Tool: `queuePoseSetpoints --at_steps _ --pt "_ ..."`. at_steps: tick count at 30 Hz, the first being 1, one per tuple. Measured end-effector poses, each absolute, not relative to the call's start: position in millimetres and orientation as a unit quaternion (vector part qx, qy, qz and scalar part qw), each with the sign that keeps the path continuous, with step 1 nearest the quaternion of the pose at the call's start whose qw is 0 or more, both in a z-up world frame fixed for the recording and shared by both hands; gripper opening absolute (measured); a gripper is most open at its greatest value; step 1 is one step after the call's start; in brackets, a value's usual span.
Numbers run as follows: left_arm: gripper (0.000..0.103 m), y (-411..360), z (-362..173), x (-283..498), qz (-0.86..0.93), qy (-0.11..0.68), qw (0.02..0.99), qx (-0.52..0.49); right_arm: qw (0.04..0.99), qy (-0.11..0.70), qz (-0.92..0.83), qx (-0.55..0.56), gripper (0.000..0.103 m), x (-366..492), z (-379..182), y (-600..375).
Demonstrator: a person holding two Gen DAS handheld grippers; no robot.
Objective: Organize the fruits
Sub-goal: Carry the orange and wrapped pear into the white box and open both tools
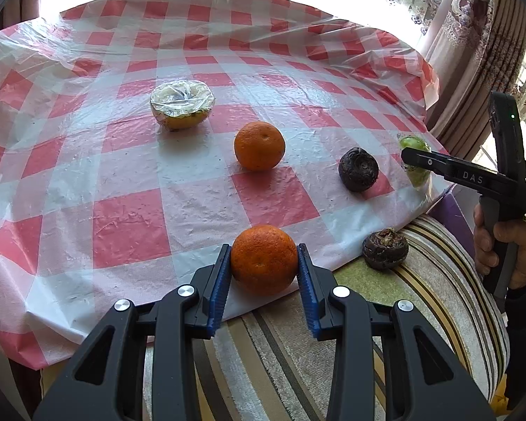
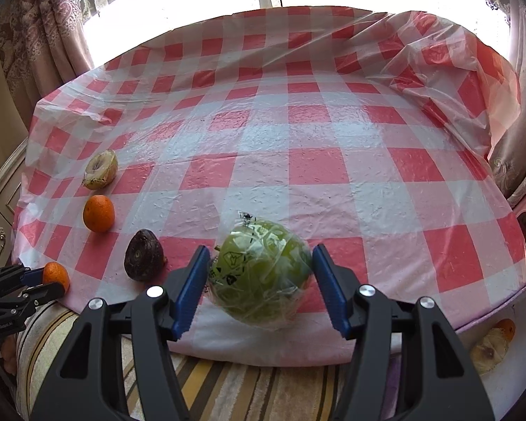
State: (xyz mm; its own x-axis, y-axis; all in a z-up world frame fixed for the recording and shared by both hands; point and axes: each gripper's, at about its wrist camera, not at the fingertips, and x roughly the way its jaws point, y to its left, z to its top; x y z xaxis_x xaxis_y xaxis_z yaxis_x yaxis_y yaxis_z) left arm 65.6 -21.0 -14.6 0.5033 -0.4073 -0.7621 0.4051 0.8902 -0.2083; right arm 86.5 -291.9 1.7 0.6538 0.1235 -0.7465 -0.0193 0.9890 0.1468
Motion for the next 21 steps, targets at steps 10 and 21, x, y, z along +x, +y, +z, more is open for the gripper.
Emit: queuePoseSetpoints --at_steps 10,21 --pt "0.036 -22 -14 65 -0.232 0.44 0.868 0.001 0.903 0.43 0.012 0.018 0.085 72 1 -286" --pt "0.036 -23 -14 64 -0.23 0.439 0.869 0.004 0.898 0.439 0.009 0.013 0.084 68 -11 -285"
